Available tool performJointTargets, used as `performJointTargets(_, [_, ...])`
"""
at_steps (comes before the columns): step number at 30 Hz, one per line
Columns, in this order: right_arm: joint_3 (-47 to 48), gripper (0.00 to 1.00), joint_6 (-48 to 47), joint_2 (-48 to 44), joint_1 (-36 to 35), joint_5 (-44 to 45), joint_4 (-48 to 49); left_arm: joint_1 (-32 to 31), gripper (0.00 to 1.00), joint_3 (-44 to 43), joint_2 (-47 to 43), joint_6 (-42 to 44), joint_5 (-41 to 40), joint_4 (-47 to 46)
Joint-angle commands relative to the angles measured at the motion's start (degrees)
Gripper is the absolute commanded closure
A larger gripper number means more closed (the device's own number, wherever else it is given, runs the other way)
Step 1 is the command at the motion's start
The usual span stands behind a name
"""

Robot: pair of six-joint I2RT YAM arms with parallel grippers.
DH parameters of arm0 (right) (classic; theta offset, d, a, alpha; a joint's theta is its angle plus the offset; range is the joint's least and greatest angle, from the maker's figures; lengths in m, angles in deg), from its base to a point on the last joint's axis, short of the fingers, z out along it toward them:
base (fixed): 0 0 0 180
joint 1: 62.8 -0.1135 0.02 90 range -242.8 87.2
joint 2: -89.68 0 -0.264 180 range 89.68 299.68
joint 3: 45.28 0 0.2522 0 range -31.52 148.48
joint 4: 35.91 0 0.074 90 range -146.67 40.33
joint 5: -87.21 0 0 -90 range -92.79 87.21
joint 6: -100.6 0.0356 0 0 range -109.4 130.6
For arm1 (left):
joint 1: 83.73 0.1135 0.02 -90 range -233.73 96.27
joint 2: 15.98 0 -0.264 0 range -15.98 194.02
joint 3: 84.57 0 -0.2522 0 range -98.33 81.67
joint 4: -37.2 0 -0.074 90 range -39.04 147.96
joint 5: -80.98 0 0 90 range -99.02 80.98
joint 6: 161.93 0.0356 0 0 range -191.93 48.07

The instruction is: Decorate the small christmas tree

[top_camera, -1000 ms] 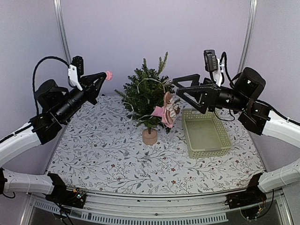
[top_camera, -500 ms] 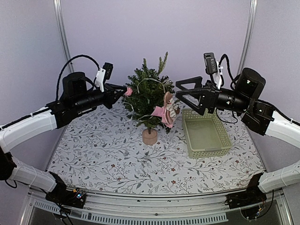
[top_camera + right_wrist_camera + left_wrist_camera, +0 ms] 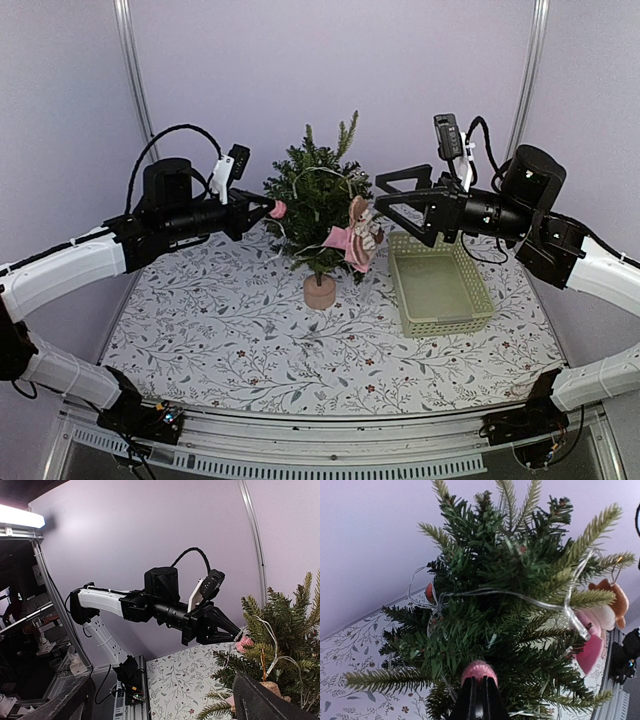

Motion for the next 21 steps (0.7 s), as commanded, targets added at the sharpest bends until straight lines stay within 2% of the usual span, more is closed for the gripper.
performJointTargets(1, [0.85, 0.01, -0.66, -0.63, 0.39, 0.63, -0.33, 0.77, 0.93, 0.23, 0.32, -0.27, 1.77, 0.17])
performJointTargets(9, [0.81, 0.01, -0.83, -0.89, 0.40, 0.90, -0.68, 0.76, 0.68, 0.01, -1.21, 0.25, 0.76, 0.84])
performJointTargets(18, [0.74, 0.01, -1.05, -0.96, 0.55, 0.82, -0.77, 0.74, 0.62, 0.18, -3.20, 0.53, 0.57, 0.42])
performJointTargets(21, [0.73, 0.01, -1.35, -0.98, 0.63, 0.90, -0.94, 0.77, 0.53, 0.19, -4.30, 0.39, 0.54, 0.14])
